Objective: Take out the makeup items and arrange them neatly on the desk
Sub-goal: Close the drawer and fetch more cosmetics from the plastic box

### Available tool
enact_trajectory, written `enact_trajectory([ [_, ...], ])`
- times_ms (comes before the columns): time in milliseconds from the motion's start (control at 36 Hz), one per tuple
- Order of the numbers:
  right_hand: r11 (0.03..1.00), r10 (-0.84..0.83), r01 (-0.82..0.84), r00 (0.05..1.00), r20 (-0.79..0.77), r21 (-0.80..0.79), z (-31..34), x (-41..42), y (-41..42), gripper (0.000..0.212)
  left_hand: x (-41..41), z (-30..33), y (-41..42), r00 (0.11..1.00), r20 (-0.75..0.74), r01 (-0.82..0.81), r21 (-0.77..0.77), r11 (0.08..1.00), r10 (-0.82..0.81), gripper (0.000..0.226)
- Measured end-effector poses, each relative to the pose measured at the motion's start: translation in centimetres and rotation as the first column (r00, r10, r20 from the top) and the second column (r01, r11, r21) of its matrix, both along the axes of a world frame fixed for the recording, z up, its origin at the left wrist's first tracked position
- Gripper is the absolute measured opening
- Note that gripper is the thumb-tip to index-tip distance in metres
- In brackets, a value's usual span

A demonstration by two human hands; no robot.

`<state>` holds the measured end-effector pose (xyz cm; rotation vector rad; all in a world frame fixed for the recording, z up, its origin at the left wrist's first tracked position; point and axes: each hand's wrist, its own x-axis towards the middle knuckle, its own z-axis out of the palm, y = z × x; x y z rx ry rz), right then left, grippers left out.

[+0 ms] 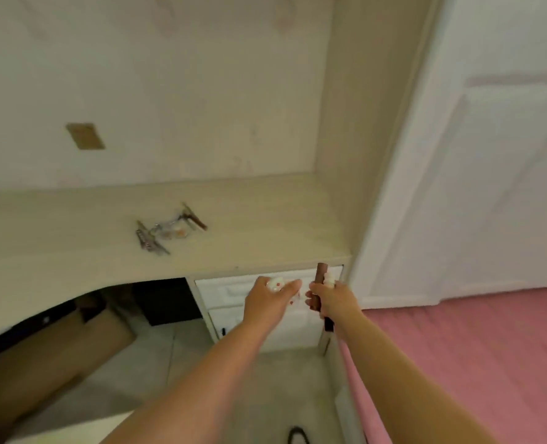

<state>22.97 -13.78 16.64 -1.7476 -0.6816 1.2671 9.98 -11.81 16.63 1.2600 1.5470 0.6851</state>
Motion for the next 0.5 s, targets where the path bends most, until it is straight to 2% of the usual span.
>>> enact_trajectory([
  [194, 0.985, 0.173, -0.172, 0.985, 0.004, -0.017, -1.2, -4.5, 10.5, 0.010, -4.0, -0.9, 8.2, 0.984, 0.007, -0.180, -0.041, 0.983, 0.180, 0.045],
  [361, 0.928, 0.368, -0.363, 0.928, 0.059, -0.085, -1.9, -8.1, 18.6, 0.004, -7.2, -1.5, 14.4, 0.935, -0.006, -0.353, -0.066, 0.933, 0.354, 0.056],
  [417, 0.915, 0.398, -0.391, 0.916, 0.058, -0.104, -1.9, -9.4, 21.2, 0.003, -8.4, -1.6, 16.1, 0.917, -0.009, -0.398, -0.062, 0.915, 0.398, 0.062],
  [500, 0.897, 0.431, -0.422, 0.901, 0.044, -0.136, -2.4, -11.6, 23.9, 0.008, -10.6, -2.1, 18.0, 0.890, -0.013, -0.455, -0.095, 0.885, 0.456, 0.056],
])
